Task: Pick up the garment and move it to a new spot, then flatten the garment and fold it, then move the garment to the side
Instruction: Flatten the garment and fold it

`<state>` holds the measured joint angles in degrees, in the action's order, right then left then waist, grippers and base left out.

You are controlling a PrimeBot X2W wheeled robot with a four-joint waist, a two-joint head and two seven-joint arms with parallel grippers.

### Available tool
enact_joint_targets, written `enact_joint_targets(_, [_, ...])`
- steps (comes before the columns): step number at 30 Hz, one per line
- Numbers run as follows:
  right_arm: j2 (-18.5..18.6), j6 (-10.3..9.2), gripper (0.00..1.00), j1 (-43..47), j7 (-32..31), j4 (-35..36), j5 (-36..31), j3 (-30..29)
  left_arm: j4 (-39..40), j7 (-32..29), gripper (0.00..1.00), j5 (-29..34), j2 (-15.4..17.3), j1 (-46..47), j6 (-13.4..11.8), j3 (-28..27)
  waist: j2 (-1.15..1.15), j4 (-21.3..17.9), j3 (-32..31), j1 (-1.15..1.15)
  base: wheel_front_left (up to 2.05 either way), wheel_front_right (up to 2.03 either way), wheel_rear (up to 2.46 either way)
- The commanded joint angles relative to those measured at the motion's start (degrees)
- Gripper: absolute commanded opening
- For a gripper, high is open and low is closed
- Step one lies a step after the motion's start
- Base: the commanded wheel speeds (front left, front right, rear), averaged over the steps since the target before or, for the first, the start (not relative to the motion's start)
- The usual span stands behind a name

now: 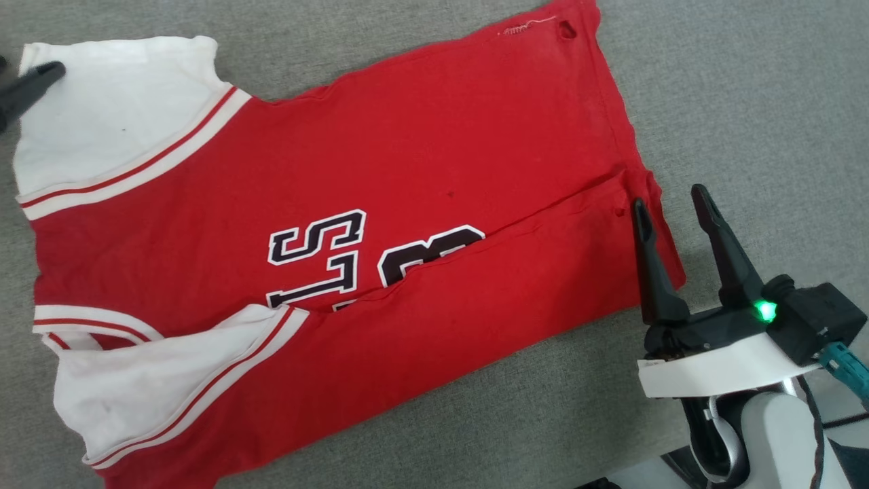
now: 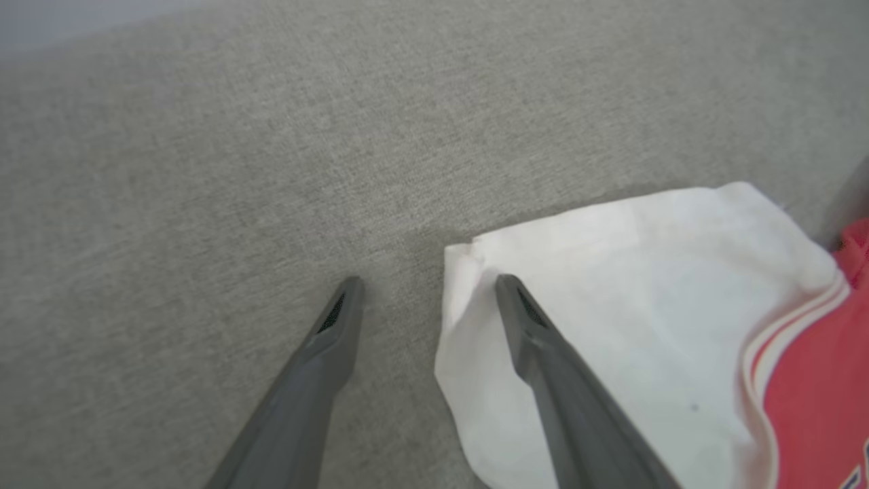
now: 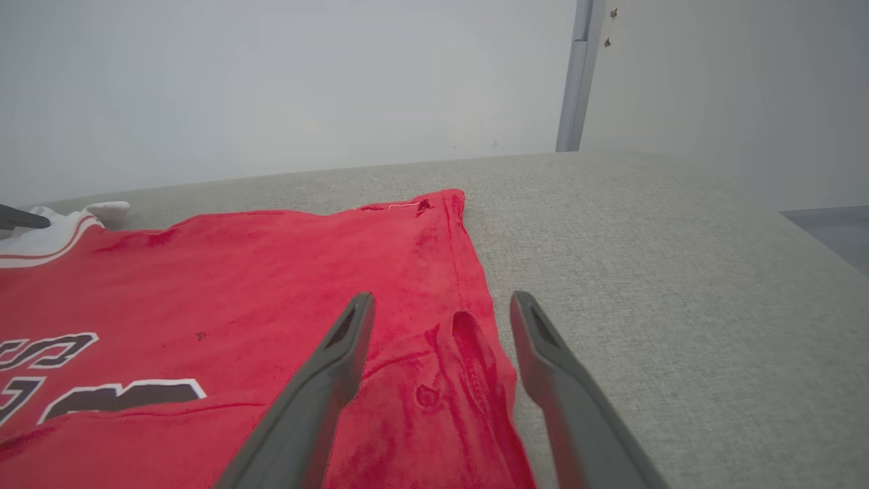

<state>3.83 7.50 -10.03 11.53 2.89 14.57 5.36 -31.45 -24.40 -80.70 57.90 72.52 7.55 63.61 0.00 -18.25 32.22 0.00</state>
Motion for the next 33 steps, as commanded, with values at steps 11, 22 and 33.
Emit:
enact_joint_targets(11, [3.63, -0.02, 1.00, -13.23, -14.58, -2.61, -0.94, 1.09, 3.26, -2.52, 0.00, -1.61, -3.21, 2.12, -0.09, 2.78, 0.00, 1.70, 0.17, 0.00, 0.00, 0.00, 0.00])
enact_joint_targets(22, [11.95, -0.02, 1.00, -34.89, -45.73, -16.45, 6.84, -1.89, 5.71, 1.13, 0.00, -2.00, -8.10, 4.21, -0.09, 4.87, 0.00, 8.19, 1.20, 0.00, 0.00, 0.00, 0.00])
enact_joint_targets(33, [10.62, -0.02, 0.45, -43.45, -56.86, -27.65, 4.45, -1.44, 7.15, 4.88, 0.00, -2.72, -9.85, 6.65, -0.10, 6.02, 0.00, 11.06, 2.82, 0.00, 0.00, 0.00, 0.00])
